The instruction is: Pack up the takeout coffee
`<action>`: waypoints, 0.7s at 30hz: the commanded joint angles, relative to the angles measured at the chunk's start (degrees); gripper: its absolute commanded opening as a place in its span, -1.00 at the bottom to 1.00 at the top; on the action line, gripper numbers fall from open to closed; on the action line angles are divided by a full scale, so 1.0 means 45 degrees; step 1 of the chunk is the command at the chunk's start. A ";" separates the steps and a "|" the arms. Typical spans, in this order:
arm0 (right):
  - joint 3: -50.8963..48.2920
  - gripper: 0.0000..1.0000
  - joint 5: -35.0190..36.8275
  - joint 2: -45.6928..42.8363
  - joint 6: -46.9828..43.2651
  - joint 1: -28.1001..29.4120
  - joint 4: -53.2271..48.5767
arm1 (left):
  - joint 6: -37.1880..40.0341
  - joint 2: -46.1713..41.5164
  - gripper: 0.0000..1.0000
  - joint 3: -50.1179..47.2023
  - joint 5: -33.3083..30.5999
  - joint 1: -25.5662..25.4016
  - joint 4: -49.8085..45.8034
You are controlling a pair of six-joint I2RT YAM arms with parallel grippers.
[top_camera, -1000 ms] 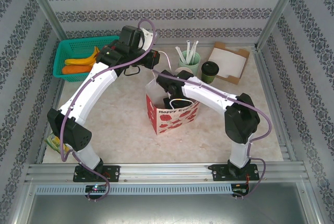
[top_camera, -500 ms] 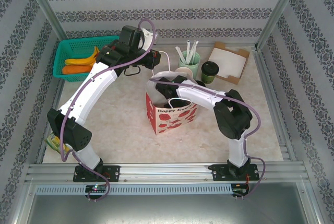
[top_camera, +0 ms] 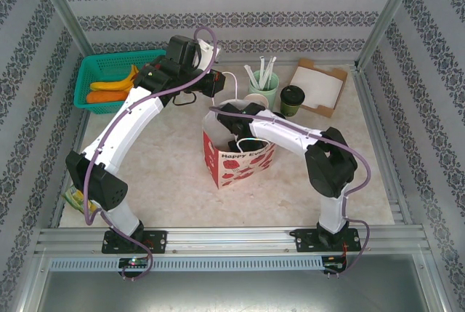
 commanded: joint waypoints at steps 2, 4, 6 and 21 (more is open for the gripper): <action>-0.0141 -0.83 0.0927 0.0791 -0.0042 0.0003 -0.0071 | 0.0224 -0.0138 -1.00 -0.0112 0.0351 0.0154 0.0171; 0.0109 -0.80 0.1491 0.1061 0.0167 -0.0014 -0.0491 | 0.0256 -0.0137 -1.00 -0.0097 0.0420 0.0157 0.0140; 0.0373 -0.79 0.2015 0.1093 0.0300 0.0005 -0.0868 | 0.0282 -0.0153 -1.00 -0.0097 0.0474 0.0147 0.0137; 0.1277 -0.19 0.0263 -0.1726 -0.1236 0.0357 0.0007 | 0.0555 -0.0039 -1.00 -0.0029 0.0677 0.0177 0.0076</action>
